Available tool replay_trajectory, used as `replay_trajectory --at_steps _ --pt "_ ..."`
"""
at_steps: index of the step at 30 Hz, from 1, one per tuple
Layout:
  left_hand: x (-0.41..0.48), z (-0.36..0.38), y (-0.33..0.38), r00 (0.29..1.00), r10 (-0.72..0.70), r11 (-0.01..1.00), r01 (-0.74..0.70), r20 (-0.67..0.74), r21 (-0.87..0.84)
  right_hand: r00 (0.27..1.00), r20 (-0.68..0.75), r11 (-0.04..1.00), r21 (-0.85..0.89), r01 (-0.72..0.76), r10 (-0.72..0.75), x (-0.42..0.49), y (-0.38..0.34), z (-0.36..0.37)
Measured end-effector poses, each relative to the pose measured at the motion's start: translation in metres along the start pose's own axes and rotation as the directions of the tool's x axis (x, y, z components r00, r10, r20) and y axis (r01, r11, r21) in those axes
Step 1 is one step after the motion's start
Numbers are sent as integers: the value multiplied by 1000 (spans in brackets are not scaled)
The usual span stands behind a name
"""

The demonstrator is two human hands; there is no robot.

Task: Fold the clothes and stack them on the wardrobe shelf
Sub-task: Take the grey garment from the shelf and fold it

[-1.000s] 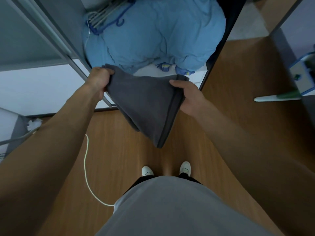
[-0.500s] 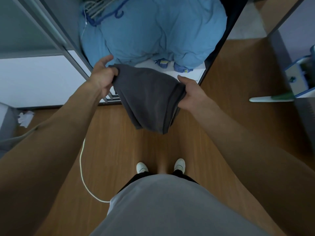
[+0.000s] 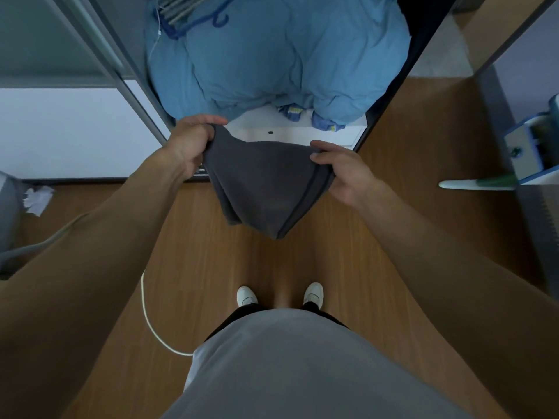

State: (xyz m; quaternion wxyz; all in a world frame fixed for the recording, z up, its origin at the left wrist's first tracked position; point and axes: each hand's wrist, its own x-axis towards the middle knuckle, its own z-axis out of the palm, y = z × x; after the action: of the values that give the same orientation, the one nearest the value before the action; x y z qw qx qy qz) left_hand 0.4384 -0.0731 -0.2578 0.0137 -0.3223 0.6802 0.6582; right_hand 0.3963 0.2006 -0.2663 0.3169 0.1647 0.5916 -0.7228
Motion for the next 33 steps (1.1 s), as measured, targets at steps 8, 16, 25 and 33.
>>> replay_trajectory --at_steps 8,16,25,33 --pt "-13 -2 14 982 -139 927 174 128 -331 987 41 829 -537 154 -156 -1 -5 14" --pt "-12 -16 6 943 -199 961 241 268 -133 987 96 209 -970 121 -128 6 -4 13" --pt "-6 -52 -22 980 -120 978 89 159 191 907 373 -134 -926 352 -196 -5 -19 10" --pt "-8 -52 -26 962 116 767 -245 248 592 829 506 -123 -862 491 -240 -22 -30 45"
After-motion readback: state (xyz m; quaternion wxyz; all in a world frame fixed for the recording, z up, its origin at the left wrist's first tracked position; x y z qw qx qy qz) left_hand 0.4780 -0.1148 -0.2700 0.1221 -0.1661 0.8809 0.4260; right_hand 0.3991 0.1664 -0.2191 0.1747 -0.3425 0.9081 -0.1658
